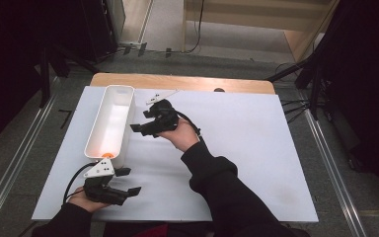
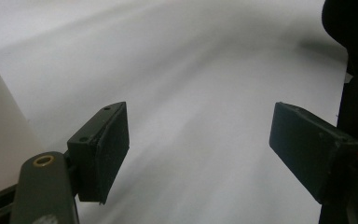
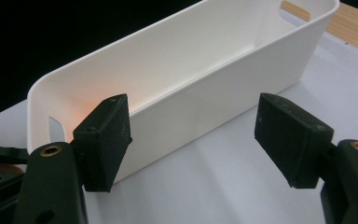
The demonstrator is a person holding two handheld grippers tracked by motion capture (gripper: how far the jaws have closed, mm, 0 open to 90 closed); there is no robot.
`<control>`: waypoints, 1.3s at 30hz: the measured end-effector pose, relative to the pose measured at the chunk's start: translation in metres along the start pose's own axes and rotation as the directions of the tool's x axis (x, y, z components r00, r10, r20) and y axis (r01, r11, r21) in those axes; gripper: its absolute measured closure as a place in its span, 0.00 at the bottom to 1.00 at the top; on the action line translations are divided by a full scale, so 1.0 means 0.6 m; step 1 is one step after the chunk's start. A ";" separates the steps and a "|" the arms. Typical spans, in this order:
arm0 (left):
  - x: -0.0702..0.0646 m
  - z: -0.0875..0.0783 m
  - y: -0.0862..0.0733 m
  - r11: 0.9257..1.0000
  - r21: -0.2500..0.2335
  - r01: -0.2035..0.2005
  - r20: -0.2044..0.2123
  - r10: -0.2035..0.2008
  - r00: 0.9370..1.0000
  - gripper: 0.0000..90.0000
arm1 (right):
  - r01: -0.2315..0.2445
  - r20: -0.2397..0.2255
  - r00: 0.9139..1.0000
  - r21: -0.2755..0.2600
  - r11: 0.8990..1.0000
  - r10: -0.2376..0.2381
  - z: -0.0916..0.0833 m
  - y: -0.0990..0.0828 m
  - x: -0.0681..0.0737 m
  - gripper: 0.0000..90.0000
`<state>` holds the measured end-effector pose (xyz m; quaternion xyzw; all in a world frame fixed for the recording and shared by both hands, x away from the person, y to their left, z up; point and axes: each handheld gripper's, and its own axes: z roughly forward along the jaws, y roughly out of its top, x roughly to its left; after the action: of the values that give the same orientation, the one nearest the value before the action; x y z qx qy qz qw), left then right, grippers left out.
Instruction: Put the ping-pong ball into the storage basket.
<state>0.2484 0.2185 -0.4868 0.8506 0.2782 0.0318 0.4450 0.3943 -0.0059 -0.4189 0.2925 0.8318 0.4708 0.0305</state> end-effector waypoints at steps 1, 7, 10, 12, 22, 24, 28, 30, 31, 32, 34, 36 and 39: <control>0.000 0.000 0.000 1.000 0.000 0.001 0.000 -0.001 1.000 0.23 | 0.004 -0.002 1.000 0.001 1.000 -0.004 -0.002 -0.002 0.000 0.29; 0.000 0.002 0.000 1.000 -0.004 0.003 0.001 -0.003 1.000 0.23 | 0.001 0.009 1.000 0.001 1.000 -0.001 -0.013 -0.013 -0.003 0.29; -0.001 0.002 0.000 1.000 0.001 0.005 0.004 -0.005 1.000 0.23 | -0.003 0.012 1.000 0.009 1.000 0.003 -0.019 -0.020 -0.005 0.29; -0.001 0.002 0.000 1.000 -0.001 0.001 0.003 -0.001 1.000 0.23 | -0.002 0.014 1.000 0.016 1.000 0.002 -0.022 -0.024 -0.004 0.29; 0.000 0.003 0.001 1.000 -0.001 0.006 0.007 -0.006 1.000 0.23 | -0.007 0.010 1.000 0.009 1.000 0.007 -0.037 -0.038 -0.005 0.29; 0.000 0.004 0.001 1.000 -0.002 0.007 0.005 -0.007 1.000 0.23 | -0.005 0.006 1.000 0.013 1.000 0.005 -0.040 -0.041 -0.006 0.29; 0.000 0.004 0.001 1.000 -0.001 0.004 0.006 -0.004 1.000 0.23 | -0.011 0.012 1.000 0.002 1.000 0.011 -0.052 -0.049 -0.008 0.29; 0.000 0.004 0.001 1.000 -0.003 0.003 0.005 -0.003 1.000 0.23 | -0.015 0.003 1.000 -0.005 1.000 0.015 -0.060 -0.053 -0.008 0.29; 0.000 0.004 0.001 1.000 -0.003 0.003 0.005 -0.003 1.000 0.23 | -0.013 0.002 1.000 -0.008 1.000 0.013 -0.063 -0.056 -0.008 0.29; 0.000 0.005 0.001 1.000 -0.003 0.002 0.004 -0.002 1.000 0.23 | -0.011 -0.001 1.000 -0.009 1.000 0.011 -0.066 -0.058 -0.007 0.29; 0.000 0.005 0.001 1.000 -0.001 0.004 0.004 -0.004 1.000 0.23 | -0.008 -0.006 1.000 -0.007 1.000 0.008 -0.070 -0.063 -0.007 0.29; 0.000 0.005 0.001 1.000 -0.001 0.003 0.003 -0.003 1.000 0.23 | -0.004 -0.005 1.000 -0.004 1.000 0.004 -0.073 -0.068 -0.007 0.29; 0.000 0.005 0.001 1.000 0.000 0.002 0.003 -0.002 1.000 0.23 | -0.002 -0.005 1.000 0.001 1.000 0.002 -0.077 -0.074 -0.009 0.29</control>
<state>0.2499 0.2160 -0.4879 0.8505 0.2783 0.0300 0.4454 0.3631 -0.0612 -0.4300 0.2922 0.8319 0.4710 0.0276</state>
